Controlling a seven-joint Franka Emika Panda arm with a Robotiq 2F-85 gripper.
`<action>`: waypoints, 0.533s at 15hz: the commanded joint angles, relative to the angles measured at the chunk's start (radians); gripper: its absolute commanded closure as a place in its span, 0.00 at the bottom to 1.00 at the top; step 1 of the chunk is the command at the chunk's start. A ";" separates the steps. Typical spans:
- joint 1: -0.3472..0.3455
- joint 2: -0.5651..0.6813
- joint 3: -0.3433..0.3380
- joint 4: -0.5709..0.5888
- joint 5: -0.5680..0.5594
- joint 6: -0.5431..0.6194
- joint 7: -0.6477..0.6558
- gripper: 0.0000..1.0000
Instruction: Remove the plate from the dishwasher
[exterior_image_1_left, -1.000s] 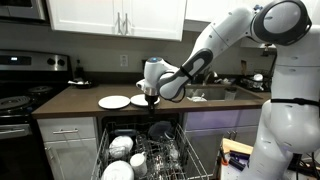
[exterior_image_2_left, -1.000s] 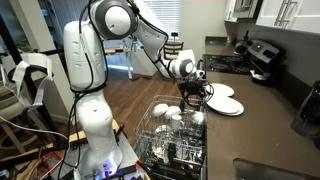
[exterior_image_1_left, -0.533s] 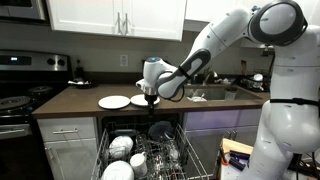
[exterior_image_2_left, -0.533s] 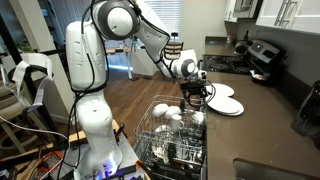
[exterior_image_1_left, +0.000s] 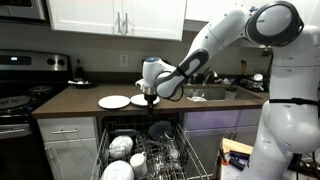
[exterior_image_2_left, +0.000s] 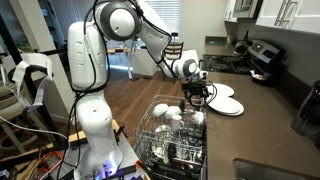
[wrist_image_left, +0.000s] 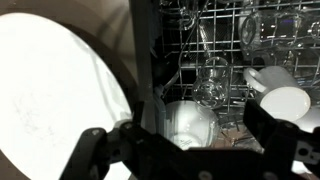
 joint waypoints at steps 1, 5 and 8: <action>-0.018 0.027 0.008 0.042 0.035 -0.022 -0.041 0.00; -0.018 0.040 0.004 0.058 0.028 -0.021 -0.032 0.00; -0.019 0.048 0.000 0.070 0.024 -0.019 -0.026 0.00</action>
